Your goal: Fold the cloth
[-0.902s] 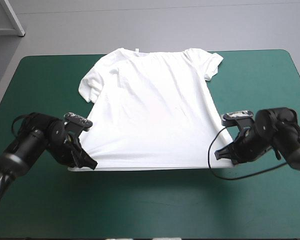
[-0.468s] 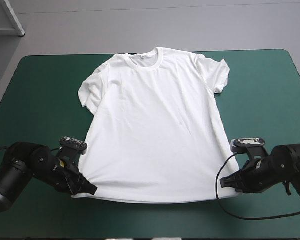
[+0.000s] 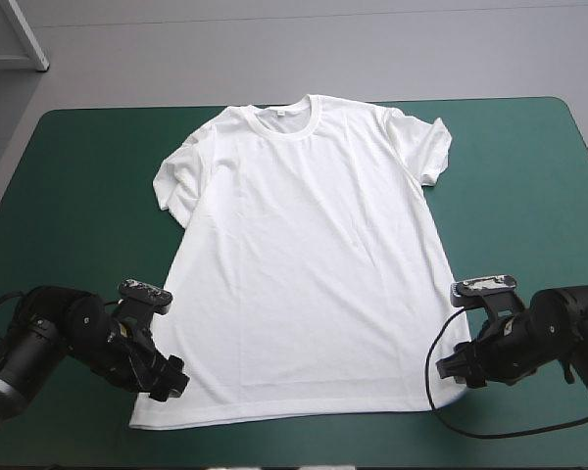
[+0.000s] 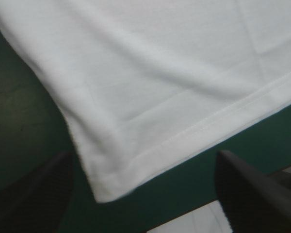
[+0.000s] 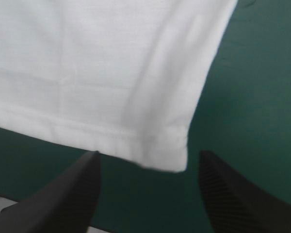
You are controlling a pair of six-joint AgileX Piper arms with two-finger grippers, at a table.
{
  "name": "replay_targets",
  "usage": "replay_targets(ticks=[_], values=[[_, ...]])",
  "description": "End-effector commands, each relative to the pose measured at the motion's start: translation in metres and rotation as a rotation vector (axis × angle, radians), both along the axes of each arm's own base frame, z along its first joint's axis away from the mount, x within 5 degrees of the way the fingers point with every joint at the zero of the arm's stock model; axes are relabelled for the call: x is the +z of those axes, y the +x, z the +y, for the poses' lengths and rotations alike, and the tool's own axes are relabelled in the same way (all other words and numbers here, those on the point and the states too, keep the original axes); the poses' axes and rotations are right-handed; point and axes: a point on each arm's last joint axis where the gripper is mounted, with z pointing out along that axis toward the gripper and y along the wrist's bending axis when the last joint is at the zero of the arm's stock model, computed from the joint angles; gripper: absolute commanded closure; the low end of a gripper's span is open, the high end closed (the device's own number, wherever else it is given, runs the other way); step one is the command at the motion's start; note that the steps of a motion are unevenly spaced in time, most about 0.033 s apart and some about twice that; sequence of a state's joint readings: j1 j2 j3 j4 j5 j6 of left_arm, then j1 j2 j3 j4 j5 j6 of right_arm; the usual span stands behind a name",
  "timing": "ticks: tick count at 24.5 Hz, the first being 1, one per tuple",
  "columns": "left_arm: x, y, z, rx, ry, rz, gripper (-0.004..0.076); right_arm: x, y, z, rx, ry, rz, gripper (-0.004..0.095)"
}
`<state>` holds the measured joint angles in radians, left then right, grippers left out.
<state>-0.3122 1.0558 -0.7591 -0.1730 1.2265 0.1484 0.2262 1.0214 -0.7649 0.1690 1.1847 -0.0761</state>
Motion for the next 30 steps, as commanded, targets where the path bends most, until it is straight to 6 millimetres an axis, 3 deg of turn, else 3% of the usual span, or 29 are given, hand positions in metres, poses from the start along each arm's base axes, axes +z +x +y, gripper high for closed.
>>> replay_targets(ticks=[1, 8, 15, 19, 23, 25, 28, 30], values=[[0.008, -0.001, -0.001, -0.002, -0.021, -0.023, 0.0021, 0.009, 0.005, -0.005, 0.016, -0.049, -0.087, 0.0133], [0.039, 0.034, -0.007, 0.043, -0.086, -0.368, 0.0023, 0.04, 0.019, -0.005, 0.007, -0.061, -0.237, 0.0168], [0.072, 0.09, -0.004, 0.052, 0.108, -0.548, 0.0023, 0.06, 0.028, -0.004, 0.005, -0.053, -0.281, 0.017], [0.059, 0.125, 0.003, 0.111, 0.2, -0.567, 0.0023, 0.061, 0.029, -0.004, 0.008, -0.066, -0.266, 0.017], [0.034, 0.169, 0.039, 0.38, -0.083, -0.567, 0.0023, 0.061, 0.024, -0.003, 0.0, -0.046, -0.232, 0.017], [0.031, 0.183, 0.045, 0.402, -0.113, -0.606, 0.0023, 0.061, 0.024, -0.002, 0.0, -0.04, -0.23, 0.0171], [0.023, 0.206, 0.044, 0.408, -0.115, -0.614, 0.0023, 0.061, 0.024, -0.002, -0.001, -0.038, -0.231, 0.0171], [0.015, 0.23, 0.033, 0.38, -0.12, -0.599, 0.0023, 0.062, 0.025, -0.002, -0.002, -0.037, -0.244, 0.0171]])
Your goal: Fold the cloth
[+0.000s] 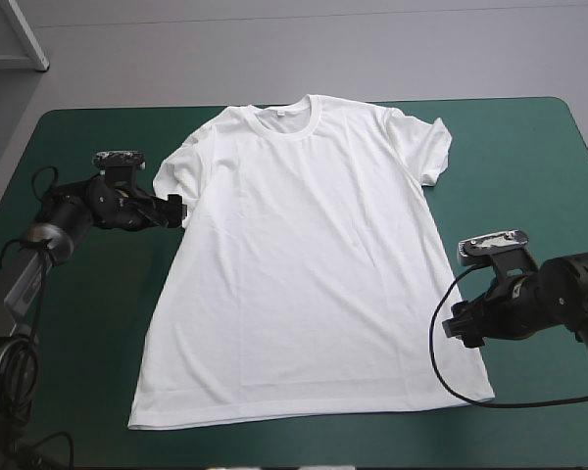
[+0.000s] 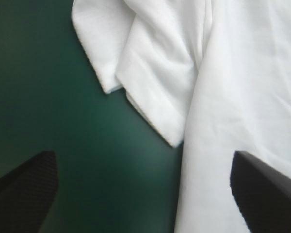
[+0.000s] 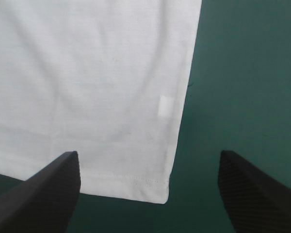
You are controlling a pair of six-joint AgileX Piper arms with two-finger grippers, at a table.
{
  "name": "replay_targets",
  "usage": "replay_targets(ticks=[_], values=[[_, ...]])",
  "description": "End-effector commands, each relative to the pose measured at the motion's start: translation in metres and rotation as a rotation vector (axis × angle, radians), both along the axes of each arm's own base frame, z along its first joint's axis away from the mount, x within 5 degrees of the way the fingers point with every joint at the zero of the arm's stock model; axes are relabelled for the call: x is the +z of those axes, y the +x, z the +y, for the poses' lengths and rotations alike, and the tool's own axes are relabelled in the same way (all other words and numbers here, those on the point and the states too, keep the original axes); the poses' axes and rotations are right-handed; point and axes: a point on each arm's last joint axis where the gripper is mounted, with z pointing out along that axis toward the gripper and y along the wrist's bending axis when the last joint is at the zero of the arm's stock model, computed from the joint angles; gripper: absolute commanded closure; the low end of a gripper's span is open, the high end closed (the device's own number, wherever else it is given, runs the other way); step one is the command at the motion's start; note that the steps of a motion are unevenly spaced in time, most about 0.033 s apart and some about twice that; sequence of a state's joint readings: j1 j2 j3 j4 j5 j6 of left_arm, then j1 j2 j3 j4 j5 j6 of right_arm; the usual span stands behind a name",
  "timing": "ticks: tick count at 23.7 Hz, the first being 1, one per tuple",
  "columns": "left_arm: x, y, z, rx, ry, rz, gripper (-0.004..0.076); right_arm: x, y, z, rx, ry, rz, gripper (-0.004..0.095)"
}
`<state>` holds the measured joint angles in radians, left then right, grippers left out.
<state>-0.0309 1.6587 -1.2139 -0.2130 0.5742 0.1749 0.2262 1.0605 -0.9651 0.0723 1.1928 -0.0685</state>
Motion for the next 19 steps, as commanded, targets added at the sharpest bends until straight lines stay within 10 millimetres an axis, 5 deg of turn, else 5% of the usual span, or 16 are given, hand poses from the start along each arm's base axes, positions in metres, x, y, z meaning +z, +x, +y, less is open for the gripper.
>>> replay_targets(ticks=[1, 8, 15, 19], values=[[0.018, 0.023, -0.012, -0.013, -0.022, -0.108, 0.0024, 0.014, 0.001, 0.0, -0.001, 0.023, -0.082, 0.0171], [-0.018, 0.06, -0.025, -0.033, -0.019, -0.051, 0.0097, 0.024, 0.006, 0.001, 0.0, 0.029, -0.145, 0.0295], [-0.035, 0.06, -0.029, -0.042, -0.025, 0.028, 0.0391, 0.049, 0.026, 0.004, -0.039, 0.057, -0.269, 0.0308], [-0.035, 0.06, -0.029, -0.046, -0.02, 0.03, 0.0618, 0.047, 0.058, 0.01, -0.047, 0.056, -0.278, 0.0343]])
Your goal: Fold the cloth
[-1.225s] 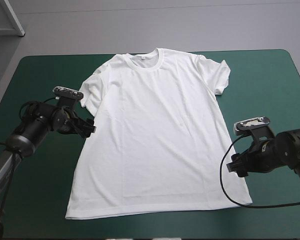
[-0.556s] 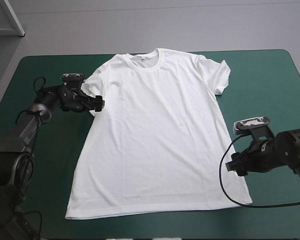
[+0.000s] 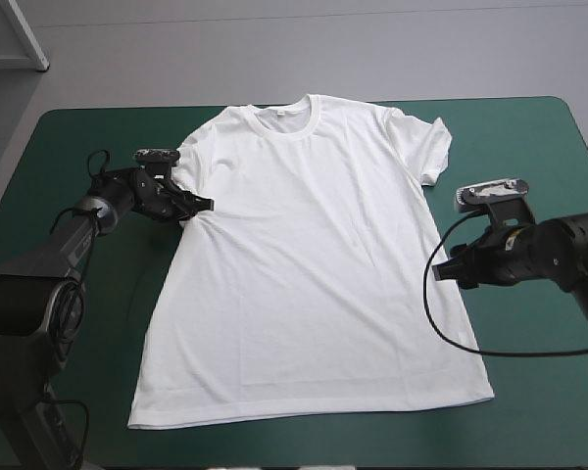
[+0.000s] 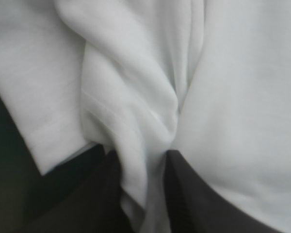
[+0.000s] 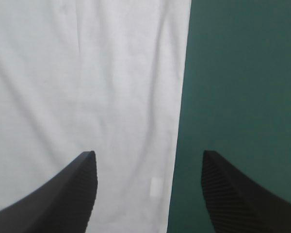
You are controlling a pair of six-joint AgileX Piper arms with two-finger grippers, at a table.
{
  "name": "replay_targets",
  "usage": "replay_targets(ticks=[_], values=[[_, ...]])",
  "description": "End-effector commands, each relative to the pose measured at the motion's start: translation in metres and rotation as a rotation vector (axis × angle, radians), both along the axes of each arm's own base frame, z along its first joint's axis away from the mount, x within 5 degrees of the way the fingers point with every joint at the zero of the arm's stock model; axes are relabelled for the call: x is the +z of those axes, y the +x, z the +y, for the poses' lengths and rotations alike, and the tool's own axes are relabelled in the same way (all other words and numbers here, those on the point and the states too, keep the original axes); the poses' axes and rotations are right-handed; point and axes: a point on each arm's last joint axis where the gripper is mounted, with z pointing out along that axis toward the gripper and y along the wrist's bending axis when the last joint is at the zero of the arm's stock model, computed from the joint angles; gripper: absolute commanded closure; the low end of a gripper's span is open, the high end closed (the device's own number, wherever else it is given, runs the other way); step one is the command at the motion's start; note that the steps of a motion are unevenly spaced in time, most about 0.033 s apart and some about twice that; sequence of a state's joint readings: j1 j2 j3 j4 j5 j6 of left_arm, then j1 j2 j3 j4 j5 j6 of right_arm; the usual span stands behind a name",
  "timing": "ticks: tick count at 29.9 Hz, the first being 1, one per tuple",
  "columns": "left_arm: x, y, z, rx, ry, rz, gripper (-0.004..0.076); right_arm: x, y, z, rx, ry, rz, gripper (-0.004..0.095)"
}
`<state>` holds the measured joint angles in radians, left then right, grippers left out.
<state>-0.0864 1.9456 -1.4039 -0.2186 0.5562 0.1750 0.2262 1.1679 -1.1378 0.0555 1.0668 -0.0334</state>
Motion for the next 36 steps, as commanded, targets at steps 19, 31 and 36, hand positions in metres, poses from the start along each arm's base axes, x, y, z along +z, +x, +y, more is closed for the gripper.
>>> replay_targets(ticks=[19, 31, 36], values=[[0.021, 0.0, -0.001, -0.024, 0.03, -0.06, 0.0703, -0.02, 0.173, 0.011, -0.032, 0.034, -0.024, 0.0346], [0.021, -0.001, -0.002, -0.01, 0.017, -0.053, 0.0703, -0.091, 0.232, 0.002, -0.023, 0.154, 0.106, 0.0471], [0.021, -0.001, -0.002, -0.011, 0.017, -0.05, 0.0703, -0.104, 0.239, 0.003, -0.028, 0.162, 0.117, 0.0532]])
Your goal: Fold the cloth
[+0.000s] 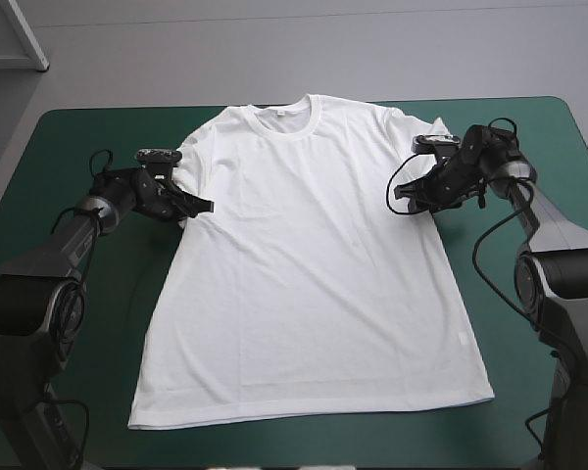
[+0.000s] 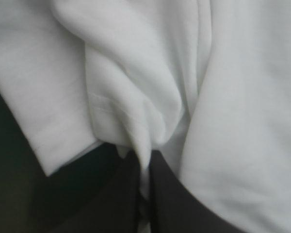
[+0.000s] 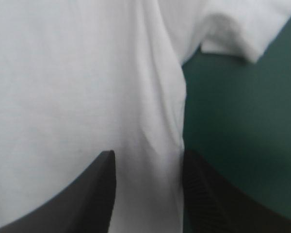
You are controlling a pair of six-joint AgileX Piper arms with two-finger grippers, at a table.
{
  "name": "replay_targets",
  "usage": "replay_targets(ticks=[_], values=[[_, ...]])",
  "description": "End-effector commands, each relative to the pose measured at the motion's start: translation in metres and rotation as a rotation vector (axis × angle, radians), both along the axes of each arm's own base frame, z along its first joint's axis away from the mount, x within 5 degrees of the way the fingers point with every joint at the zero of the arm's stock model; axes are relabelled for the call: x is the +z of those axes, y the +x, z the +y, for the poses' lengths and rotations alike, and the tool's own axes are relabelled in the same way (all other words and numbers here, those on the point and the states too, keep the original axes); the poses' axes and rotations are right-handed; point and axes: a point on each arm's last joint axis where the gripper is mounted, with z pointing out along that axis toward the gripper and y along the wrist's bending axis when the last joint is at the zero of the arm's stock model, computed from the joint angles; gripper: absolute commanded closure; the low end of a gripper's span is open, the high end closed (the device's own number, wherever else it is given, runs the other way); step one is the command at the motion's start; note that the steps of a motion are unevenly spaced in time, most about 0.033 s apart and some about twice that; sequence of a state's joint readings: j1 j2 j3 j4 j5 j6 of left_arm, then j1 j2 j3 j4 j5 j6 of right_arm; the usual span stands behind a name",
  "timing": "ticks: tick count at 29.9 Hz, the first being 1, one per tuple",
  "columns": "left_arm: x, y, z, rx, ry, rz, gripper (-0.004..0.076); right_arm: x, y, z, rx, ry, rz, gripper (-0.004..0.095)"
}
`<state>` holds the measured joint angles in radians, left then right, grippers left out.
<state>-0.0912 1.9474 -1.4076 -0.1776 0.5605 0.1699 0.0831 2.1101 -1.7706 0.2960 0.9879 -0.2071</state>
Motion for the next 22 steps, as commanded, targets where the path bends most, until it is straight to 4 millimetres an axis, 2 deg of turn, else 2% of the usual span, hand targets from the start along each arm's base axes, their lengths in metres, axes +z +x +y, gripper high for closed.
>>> replay_targets(ticks=[1, 5, 9, 11, 15, 18, 22], values=[[0.021, -0.001, -0.001, 0.007, -0.017, -0.049, 0.0703, 0.032, 0.003, -0.002, -0.016, 0.033, -0.12, 0.0553], [0.021, -0.001, -0.001, 0.007, -0.017, -0.049, 0.0703, 0.034, 0.008, -0.003, -0.032, 0.032, -0.183, 0.0666], [0.024, -0.002, -0.001, 0.007, -0.018, -0.055, 0.0703, 0.035, 0.009, -0.003, -0.036, 0.032, -0.196, 0.0905], [0.034, -0.003, -0.001, 0.005, -0.019, -0.081, 0.0703, 0.04, 0.009, -0.003, -0.03, 0.036, -0.204, 0.0924], [0.075, -0.007, -0.001, -0.031, 0.005, -0.151, 0.0703, 0.063, 0.007, -0.002, -0.017, 0.047, -0.239, 0.0924], [0.117, -0.011, 0.003, -0.082, 0.087, -0.171, 0.0703, 0.098, 0.0, -0.002, -0.012, 0.054, -0.318, 0.0924], [0.176, -0.017, 0.011, -0.09, 0.189, -0.236, 0.0703, 0.152, -0.019, -0.003, -0.006, 0.062, -0.448, 0.0924]])
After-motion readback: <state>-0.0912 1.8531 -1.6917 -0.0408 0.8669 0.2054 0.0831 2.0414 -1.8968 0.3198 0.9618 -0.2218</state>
